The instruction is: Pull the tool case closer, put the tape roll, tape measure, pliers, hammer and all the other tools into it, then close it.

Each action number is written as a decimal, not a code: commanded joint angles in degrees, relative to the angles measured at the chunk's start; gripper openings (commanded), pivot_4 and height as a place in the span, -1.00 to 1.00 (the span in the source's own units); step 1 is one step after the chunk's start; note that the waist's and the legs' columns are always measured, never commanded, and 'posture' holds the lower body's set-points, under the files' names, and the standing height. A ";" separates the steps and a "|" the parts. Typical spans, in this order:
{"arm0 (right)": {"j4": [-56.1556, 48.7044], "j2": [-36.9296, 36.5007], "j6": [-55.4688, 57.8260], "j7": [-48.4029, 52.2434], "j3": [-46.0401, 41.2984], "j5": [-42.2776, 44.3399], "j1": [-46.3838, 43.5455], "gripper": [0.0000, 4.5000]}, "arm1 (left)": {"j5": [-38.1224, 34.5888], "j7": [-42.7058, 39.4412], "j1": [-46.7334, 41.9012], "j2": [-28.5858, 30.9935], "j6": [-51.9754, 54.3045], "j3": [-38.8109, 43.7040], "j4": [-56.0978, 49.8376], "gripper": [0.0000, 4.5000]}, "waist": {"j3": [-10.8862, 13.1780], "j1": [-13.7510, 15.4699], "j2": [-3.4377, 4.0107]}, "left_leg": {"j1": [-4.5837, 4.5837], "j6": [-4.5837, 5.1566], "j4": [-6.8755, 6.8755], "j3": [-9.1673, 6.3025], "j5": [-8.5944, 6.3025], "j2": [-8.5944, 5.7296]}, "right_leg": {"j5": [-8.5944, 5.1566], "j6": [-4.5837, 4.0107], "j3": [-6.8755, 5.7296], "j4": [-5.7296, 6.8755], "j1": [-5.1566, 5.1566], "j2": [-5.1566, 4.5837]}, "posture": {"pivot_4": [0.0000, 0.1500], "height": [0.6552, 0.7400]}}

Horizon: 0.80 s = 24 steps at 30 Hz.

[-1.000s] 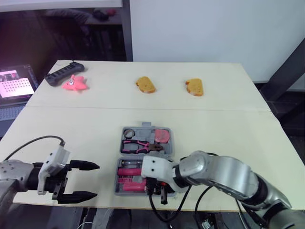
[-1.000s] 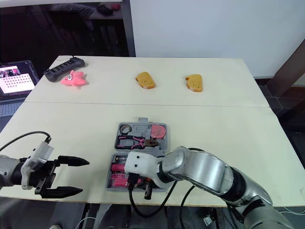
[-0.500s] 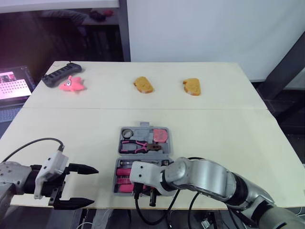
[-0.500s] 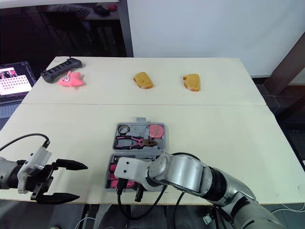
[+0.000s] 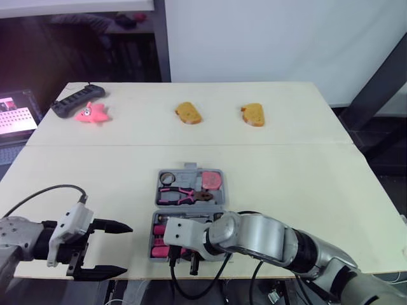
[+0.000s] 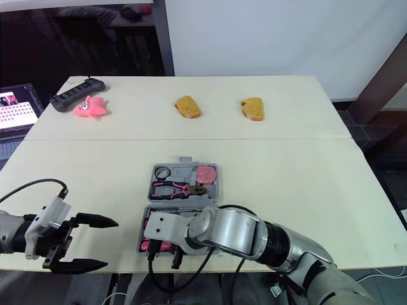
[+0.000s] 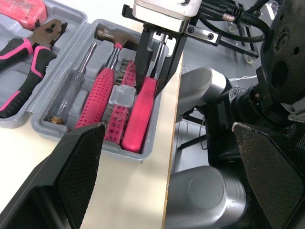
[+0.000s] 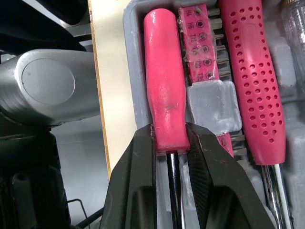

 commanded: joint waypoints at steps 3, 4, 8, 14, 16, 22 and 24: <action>1.28 0.60 -2.62 0.80 1.90 -1.13 0.85 -0.82 | -0.27 0.39 0.74 0.06 -0.80 1.75 -1.58 1.00 | -0.01 -0.25 -0.01 | 0.02 0.00 -0.02 -0.01 0.00 0.02 | 0.00 -0.01 0.00 0.04 -0.02 0.03 | 1.00 1.00; 1.15 0.57 -2.70 0.92 1.99 -1.21 1.07 -0.82 | -0.31 0.49 0.74 0.06 -0.79 1.76 -1.66 1.00 | -0.01 -0.31 -0.01 | 0.02 0.00 -0.03 -0.01 0.00 0.03 | 0.00 -0.01 0.00 0.05 -0.02 0.04 | 1.00 1.00; 0.81 0.31 -3.24 1.46 2.19 -1.57 1.68 -0.82 | -0.28 0.75 1.18 -0.10 -1.02 1.89 -1.96 1.00 | -0.01 -0.69 -0.01 | 0.04 0.00 -0.03 -0.02 0.00 0.03 | -0.01 -0.02 0.00 0.05 -0.02 0.04 | 1.00 1.00; 0.38 -0.23 -5.01 2.56 2.35 -2.53 1.94 0.43 | -0.35 1.16 1.82 -0.29 -0.97 2.43 -2.33 1.00 | -0.01 -1.43 -0.01 | 0.02 0.00 -0.04 -0.02 0.00 0.03 | -0.01 -0.02 0.02 0.04 -0.03 0.03 | 1.00 1.00; -0.08 -0.30 -5.25 3.06 1.42 -2.35 2.16 0.83 | -0.28 1.27 1.90 -0.36 -1.07 2.44 -2.26 1.00 | 0.00 -1.35 -0.01 | 0.00 0.00 -0.06 -0.02 0.00 0.03 | -0.02 -0.02 0.01 0.05 -0.05 0.03 | 1.00 1.00; -1.45 -0.68 -6.95 5.29 -3.11 -1.40 2.45 0.99 | -0.15 1.74 0.69 -0.33 -0.99 1.70 -1.61 1.00 | -0.01 -1.23 -0.01 | -0.05 0.00 0.00 -0.01 0.00 0.01 | -0.01 -0.02 0.01 0.04 -0.04 0.01 | 1.00 1.00; -1.28 -0.93 -9.13 6.24 -3.83 -1.52 3.47 0.99 | -0.03 1.79 0.18 -0.35 -1.04 1.41 -1.26 1.00 | -0.01 -1.25 -0.01 | -0.05 0.00 -0.02 -0.02 0.00 0.01 | -0.02 -0.02 0.01 0.04 -0.05 0.02 | 1.00 1.00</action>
